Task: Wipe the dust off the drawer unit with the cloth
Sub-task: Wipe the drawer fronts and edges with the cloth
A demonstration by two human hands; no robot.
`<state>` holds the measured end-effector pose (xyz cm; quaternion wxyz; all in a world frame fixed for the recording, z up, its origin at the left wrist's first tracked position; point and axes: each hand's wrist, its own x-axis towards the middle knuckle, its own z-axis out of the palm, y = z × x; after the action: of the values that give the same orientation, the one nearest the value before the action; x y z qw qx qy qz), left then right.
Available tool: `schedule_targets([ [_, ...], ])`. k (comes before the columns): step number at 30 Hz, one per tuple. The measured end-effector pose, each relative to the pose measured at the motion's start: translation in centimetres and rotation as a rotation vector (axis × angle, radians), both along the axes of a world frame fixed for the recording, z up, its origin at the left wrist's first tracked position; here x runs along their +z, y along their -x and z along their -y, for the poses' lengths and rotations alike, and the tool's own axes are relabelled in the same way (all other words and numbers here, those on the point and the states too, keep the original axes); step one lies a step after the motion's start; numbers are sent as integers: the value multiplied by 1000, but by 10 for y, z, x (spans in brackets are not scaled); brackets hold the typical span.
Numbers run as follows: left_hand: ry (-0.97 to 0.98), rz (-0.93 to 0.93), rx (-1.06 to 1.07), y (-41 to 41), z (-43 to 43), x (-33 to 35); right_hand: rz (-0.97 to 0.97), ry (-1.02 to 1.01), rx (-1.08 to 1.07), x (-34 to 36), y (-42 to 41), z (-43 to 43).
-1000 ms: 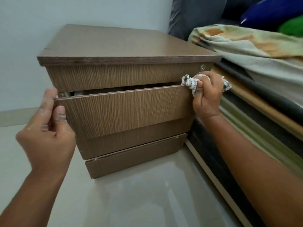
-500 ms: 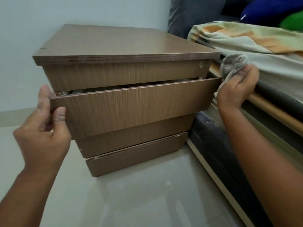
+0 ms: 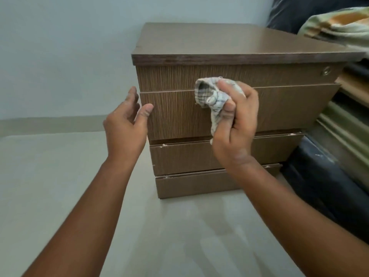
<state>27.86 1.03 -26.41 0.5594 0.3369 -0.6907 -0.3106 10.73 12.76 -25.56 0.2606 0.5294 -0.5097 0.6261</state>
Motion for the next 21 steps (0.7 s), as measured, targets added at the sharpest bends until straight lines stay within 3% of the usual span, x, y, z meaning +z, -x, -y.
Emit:
schedule_targets([
  [3,17,1,-81,-8,6,-15,-131,3,-21,-6,-33,28],
  [6,19,39,-28,-11,13,-31,-409,-97,-147,-25,-53,62],
  [10,82,21,-22,-7,15,-42,-620,-181,-265,-43,-43,79],
  [21,122,38,-55,6,18,-59,-466,-232,-457,-64,87,24],
])
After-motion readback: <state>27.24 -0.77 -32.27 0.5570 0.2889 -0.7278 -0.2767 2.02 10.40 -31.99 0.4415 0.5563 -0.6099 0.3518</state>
